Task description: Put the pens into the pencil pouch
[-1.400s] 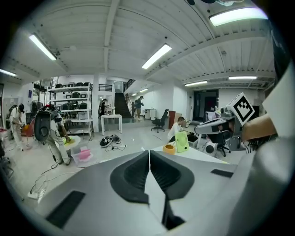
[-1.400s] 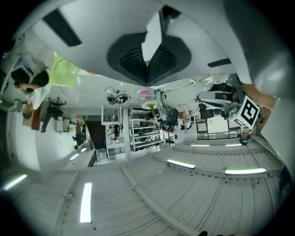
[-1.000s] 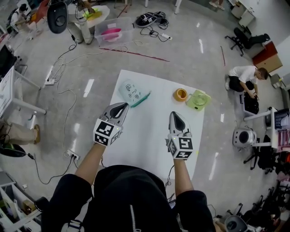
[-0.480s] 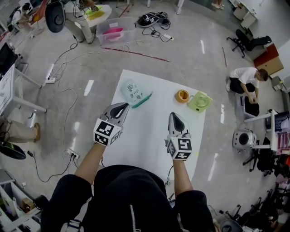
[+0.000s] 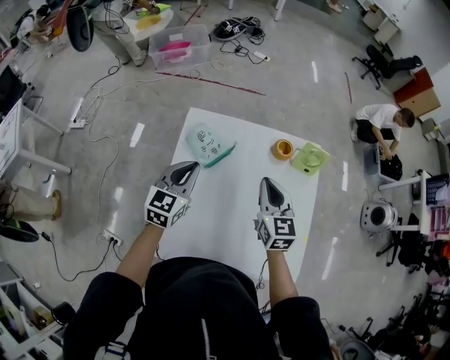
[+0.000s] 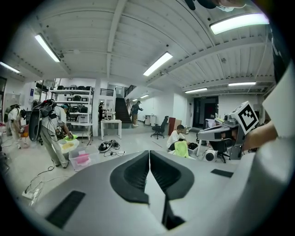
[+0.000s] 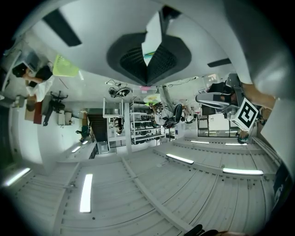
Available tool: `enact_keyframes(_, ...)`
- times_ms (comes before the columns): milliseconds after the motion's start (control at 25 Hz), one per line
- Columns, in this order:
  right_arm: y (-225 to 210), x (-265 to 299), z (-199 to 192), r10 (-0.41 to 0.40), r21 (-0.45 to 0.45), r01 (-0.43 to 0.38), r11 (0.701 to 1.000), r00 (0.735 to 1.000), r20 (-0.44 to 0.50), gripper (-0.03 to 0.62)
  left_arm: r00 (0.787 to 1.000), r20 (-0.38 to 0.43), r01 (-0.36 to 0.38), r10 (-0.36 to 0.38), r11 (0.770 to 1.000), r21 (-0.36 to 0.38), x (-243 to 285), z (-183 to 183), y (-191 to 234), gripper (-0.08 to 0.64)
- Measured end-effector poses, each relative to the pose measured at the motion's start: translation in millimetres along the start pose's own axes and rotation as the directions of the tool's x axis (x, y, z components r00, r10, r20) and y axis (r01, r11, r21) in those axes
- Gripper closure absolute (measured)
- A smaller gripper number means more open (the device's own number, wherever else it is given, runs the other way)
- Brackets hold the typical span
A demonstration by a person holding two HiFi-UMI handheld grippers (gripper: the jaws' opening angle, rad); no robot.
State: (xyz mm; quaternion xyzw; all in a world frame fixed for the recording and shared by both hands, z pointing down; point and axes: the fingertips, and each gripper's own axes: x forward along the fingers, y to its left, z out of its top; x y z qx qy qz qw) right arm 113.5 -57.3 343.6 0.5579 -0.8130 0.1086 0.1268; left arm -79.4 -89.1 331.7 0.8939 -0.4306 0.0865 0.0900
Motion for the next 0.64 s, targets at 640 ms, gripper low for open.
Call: enact_keyframes(640, 2, -1, -10, 0.006, 0.02, -0.005, 1.0, 1.0, -0.017, 0.583, 1.0, -0.012, 0.015, -0.016, 1.0, -0.01, 2, -11, -5, 0.534)
